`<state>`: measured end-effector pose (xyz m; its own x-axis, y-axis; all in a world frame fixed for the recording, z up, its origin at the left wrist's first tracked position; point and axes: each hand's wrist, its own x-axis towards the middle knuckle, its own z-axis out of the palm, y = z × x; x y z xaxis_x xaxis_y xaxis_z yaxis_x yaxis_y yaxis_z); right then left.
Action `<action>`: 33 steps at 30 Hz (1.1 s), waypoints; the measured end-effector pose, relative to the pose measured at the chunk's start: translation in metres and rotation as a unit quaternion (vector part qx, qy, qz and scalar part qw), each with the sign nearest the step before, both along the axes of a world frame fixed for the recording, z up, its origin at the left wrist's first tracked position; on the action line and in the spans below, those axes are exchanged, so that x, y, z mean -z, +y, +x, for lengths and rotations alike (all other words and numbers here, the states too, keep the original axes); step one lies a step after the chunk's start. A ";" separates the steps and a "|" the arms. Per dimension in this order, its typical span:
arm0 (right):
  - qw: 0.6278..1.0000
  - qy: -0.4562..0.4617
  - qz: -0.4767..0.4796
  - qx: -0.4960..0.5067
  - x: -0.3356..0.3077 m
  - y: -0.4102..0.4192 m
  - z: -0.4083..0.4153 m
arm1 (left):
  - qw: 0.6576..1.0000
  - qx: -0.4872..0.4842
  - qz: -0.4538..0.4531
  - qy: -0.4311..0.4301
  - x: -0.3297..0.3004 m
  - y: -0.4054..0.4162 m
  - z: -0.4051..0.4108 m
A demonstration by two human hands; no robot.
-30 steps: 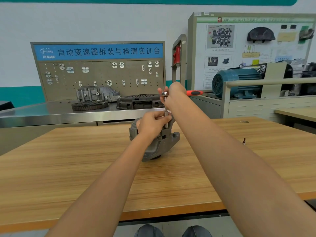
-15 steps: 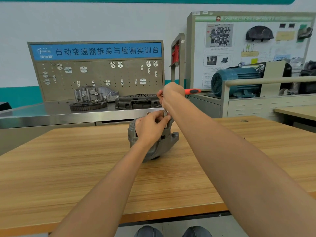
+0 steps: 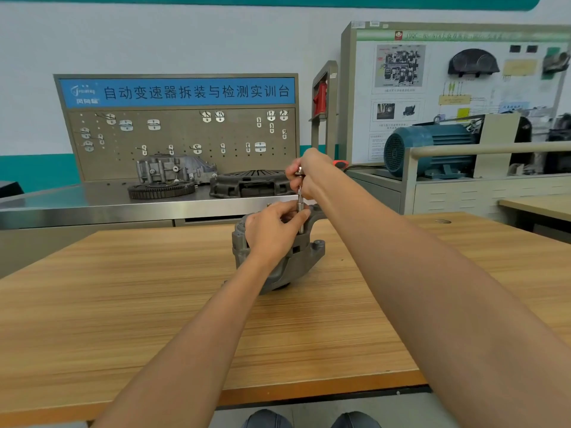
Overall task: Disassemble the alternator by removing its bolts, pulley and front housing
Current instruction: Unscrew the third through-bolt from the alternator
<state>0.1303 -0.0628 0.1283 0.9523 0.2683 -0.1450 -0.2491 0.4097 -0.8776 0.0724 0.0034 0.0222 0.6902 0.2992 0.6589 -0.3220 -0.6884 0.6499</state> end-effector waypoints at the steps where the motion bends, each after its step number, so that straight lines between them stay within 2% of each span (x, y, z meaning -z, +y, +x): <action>1: 1.000 -0.004 -0.025 -0.015 0.000 -0.002 -0.002 | 1.000 0.002 0.002 -0.001 0.000 0.000 0.000; 6: 0.994 -0.049 -0.056 -0.076 0.005 -0.009 -0.006 | 1.000 0.021 0.001 0.002 0.001 0.001 0.000; 10: 0.989 -0.046 -0.055 -0.126 0.003 -0.013 0.000 | 0.998 0.036 0.016 0.048 -0.002 0.005 0.001; 17: 0.981 -0.041 -0.069 -0.176 0.003 -0.013 0.003 | 0.960 0.200 -0.107 0.162 -0.014 0.019 0.002; 22: 0.982 -0.035 -0.031 -0.181 0.005 -0.014 -0.001 | 0.956 0.208 -0.145 0.145 -0.015 0.018 0.002; 27: 0.994 -0.047 0.007 -0.095 0.009 -0.009 -0.013 | 0.957 0.220 -0.134 0.134 -0.015 0.019 -0.002; 30: 0.992 -0.056 0.077 0.080 0.015 0.006 -0.026 | 0.960 0.216 -0.126 0.125 -0.014 0.019 -0.004; 32: 0.962 -0.088 0.135 0.221 0.019 0.016 -0.034 | 0.970 0.181 -0.108 0.119 -0.014 0.018 -0.003; 33: 0.950 -0.094 0.172 0.242 0.020 0.018 -0.037 | 0.974 0.166 -0.100 0.116 -0.013 0.019 -0.002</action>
<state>0.0932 -0.0447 0.1085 0.9767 -0.2069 0.0578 0.1900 0.7063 -0.6820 0.0700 0.0220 0.0357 0.8940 0.1409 0.4254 -0.3340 -0.4234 0.8422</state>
